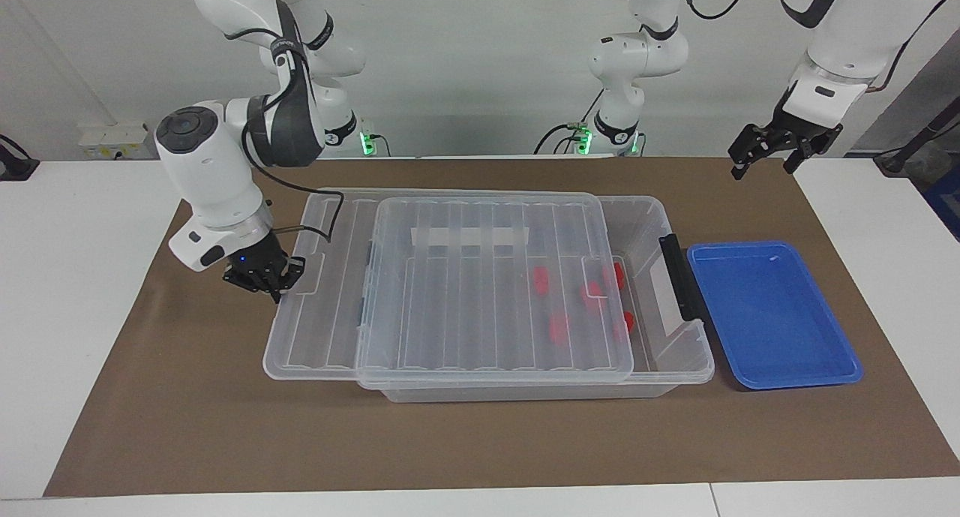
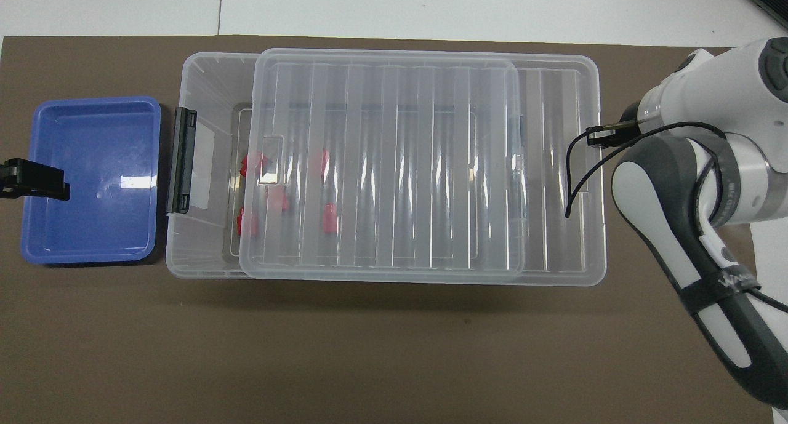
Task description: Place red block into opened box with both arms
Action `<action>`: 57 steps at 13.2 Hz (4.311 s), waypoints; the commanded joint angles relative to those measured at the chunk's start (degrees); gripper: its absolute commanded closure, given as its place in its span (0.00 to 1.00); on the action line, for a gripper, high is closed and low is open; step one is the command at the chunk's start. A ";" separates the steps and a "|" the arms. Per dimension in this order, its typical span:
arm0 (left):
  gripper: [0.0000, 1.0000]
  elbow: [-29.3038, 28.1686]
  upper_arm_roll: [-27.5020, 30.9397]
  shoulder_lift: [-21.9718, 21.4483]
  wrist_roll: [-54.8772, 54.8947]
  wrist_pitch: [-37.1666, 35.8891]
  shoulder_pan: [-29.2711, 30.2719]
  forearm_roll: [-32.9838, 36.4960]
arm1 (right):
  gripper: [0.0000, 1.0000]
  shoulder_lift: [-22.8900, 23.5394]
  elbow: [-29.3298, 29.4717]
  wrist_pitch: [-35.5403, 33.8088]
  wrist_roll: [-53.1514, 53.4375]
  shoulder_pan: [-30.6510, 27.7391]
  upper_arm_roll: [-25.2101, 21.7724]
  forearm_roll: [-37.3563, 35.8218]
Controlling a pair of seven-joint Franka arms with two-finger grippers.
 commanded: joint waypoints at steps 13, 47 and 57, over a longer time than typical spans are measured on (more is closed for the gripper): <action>0.00 -0.28 -0.65 -0.39 0.73 1.64 0.19 -1.02 | 1.00 -1.53 -2.14 -0.91 2.27 7.31 0.54 2.93; 0.00 5.45 -0.12 4.71 0.03 -6.36 0.20 -0.85 | 0.00 -13.14 8.39 -26.03 8.25 -4.29 0.37 1.88; 0.00 5.80 -0.21 4.36 -0.06 -0.48 0.12 -0.76 | 0.00 -16.30 5.42 -28.25 6.75 -4.03 0.46 1.18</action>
